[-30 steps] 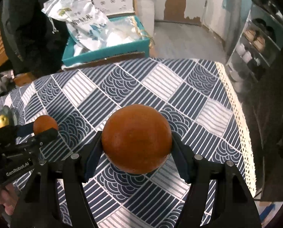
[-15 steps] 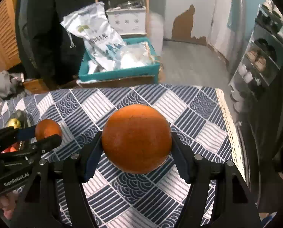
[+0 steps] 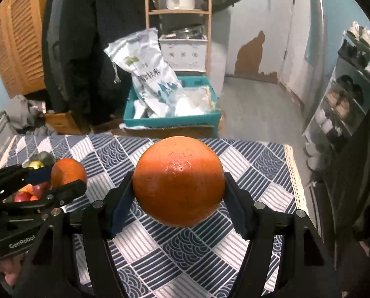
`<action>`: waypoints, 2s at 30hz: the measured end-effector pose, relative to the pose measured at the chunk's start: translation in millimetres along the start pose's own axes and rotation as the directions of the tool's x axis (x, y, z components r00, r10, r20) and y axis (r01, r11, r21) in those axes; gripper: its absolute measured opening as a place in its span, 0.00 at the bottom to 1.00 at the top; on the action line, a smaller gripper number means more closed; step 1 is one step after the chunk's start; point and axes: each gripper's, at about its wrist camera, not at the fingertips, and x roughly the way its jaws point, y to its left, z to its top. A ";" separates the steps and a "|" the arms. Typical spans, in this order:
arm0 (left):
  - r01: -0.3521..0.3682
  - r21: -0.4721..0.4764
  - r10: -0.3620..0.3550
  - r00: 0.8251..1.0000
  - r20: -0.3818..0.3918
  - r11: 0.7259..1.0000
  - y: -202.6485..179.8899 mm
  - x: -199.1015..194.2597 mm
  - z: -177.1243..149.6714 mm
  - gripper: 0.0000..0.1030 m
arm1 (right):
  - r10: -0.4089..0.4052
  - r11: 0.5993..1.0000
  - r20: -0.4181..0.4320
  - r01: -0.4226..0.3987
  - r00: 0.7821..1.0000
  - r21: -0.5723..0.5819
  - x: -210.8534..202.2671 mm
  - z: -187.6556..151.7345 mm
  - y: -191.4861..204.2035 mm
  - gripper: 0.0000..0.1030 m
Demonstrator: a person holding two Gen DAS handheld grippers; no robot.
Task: Organize fruits
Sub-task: 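Lift and carry both tangerines toward the glass bowl with both grippers, then lower both tangerines into the bowl and open both grippers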
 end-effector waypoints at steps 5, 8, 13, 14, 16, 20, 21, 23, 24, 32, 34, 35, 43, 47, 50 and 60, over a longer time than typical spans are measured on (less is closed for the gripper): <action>-0.001 -0.009 0.001 1.000 0.020 1.000 8.7 -17.1 -0.2 0.46 | 0.018 1.000 0.017 -0.017 1.000 -0.023 -7.0 4.2 13.1 0.67; -0.007 -0.014 0.007 0.999 0.031 1.000 14.2 -25.3 -0.8 0.46 | 0.035 0.999 0.022 -0.034 0.999 -0.036 -8.3 7.1 22.1 0.67; -0.022 -0.032 0.023 0.999 0.032 0.999 28.2 -32.8 -2.3 0.46 | 0.075 0.996 0.028 -0.073 0.997 -0.054 -6.5 12.9 41.6 0.67; -0.026 -0.038 0.027 0.999 0.033 0.999 32.2 -34.4 -2.9 0.46 | 0.082 0.995 0.025 -0.080 0.996 -0.057 -4.3 13.5 45.7 0.67; -0.036 -0.048 0.037 0.999 0.035 0.998 39.8 -37.1 -3.8 0.46 | 0.101 0.993 0.015 -0.099 0.995 -0.064 0.0 14.4 55.5 0.67; -0.069 -0.074 0.072 0.997 0.038 0.995 58.5 -44.2 -7.7 0.46 | 0.135 0.988 -0.002 -0.134 0.991 -0.074 9.4 17.9 73.9 0.67; -0.076 -0.082 0.079 0.996 0.037 0.994 63.1 -45.5 -8.5 0.46 | 0.141 0.987 -0.005 -0.141 0.990 -0.077 12.0 19.2 78.6 0.67; -0.090 -0.102 0.095 0.995 0.036 0.991 74.6 -47.9 -11.2 0.46 | 0.149 0.985 -0.009 -0.149 0.989 -0.085 15.0 21.2 87.0 0.67; -0.097 -0.115 0.102 0.994 0.034 0.989 81.2 -48.9 -12.8 0.46 | 0.155 0.983 -0.011 -0.156 0.988 -0.093 17.5 22.8 93.2 0.67; -0.153 -0.194 0.161 0.987 0.025 0.969 127.1 -56.3 -25.9 0.46 | 0.201 0.971 -0.038 -0.204 0.979 -0.123 33.4 30.4 130.3 0.67; -0.165 -0.218 0.173 0.985 0.016 0.962 139.9 -57.0 -28.7 0.46 | 0.218 0.968 -0.047 -0.222 0.975 -0.119 38.6 32.8 140.1 0.67; -0.172 -0.227 0.179 0.984 0.011 0.959 145.0 -56.8 -29.9 0.46 | 0.224 0.966 -0.050 -0.229 0.973 -0.118 40.9 33.7 144.7 0.67; -0.216 -0.308 0.224 0.975 -0.010 0.927 189.5 -62.5 -40.5 0.46 | 0.262 0.950 -0.093 -0.273 0.961 -0.149 62.8 36.0 186.3 0.67; -0.239 -0.353 0.248 0.969 -0.021 0.904 213.7 -63.7 -47.1 0.46 | 0.280 0.941 -0.123 -0.298 0.952 -0.159 75.7 34.9 204.0 0.67; -0.263 -0.390 0.269 0.962 -0.040 0.883 232.1 -62.5 -53.9 0.46 | 0.299 0.933 -0.152 -0.322 0.942 -0.161 87.8 33.8 218.5 0.67; -0.275 -0.478 0.252 0.961 -0.114 0.834 275.1 -43.6 -87.7 0.46 | 0.342 0.907 -0.242 -0.386 0.908 -0.166 120.9 22.3 257.3 0.67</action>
